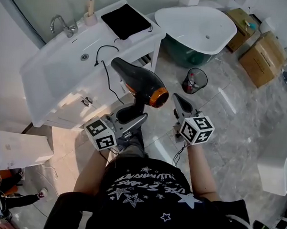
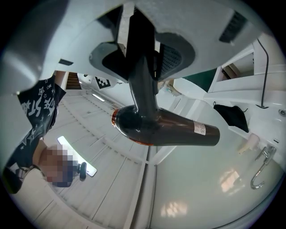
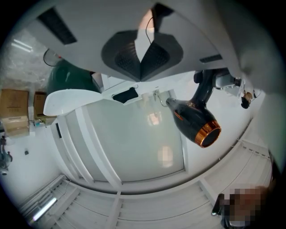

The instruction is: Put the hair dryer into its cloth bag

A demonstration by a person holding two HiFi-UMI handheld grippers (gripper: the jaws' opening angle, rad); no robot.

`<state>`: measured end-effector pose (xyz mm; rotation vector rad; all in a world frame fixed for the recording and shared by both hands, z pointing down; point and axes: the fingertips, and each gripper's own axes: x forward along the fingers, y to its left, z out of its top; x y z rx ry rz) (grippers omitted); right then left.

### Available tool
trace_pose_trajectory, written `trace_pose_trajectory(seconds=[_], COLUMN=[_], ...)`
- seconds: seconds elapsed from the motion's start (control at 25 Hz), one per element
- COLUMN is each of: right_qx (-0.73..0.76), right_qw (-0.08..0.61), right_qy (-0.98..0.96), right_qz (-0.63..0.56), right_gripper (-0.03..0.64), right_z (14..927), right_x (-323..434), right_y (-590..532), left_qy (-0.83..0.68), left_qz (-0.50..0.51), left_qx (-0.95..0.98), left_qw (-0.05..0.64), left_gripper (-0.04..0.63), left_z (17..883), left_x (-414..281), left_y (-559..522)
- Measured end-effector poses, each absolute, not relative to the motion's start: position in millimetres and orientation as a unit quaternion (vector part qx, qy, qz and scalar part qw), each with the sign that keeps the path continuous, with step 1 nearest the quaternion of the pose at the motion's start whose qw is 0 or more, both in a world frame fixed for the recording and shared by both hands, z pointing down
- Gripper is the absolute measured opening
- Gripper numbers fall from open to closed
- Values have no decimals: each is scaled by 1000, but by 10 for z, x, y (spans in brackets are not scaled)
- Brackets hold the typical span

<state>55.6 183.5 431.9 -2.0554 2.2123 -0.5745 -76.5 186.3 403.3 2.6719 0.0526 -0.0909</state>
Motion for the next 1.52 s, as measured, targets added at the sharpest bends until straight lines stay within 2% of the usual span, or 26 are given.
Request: trace_pose_trajectory(seconds=[0.68,1.12,1.52], right_qx=[-689,-711,-670], right_qw=[-39,-83,-218], right_qy=[703,677,704], right_qz=[-173,-169,-89], right_gripper=[6,6,8], right_z=[4255,4354,4449], right_x=[1290,1653,2171], right_y=[-26,-594,-1235], left_qy=[64,148,176], left_qz=[-15,21,46], left_qx=[963,953,941], left_qw=[261,265,286], left_gripper=[196,196,196], left_z=[4188,4383,4519], left_x=[-230,4,170], left_y=[-34,-496,-603])
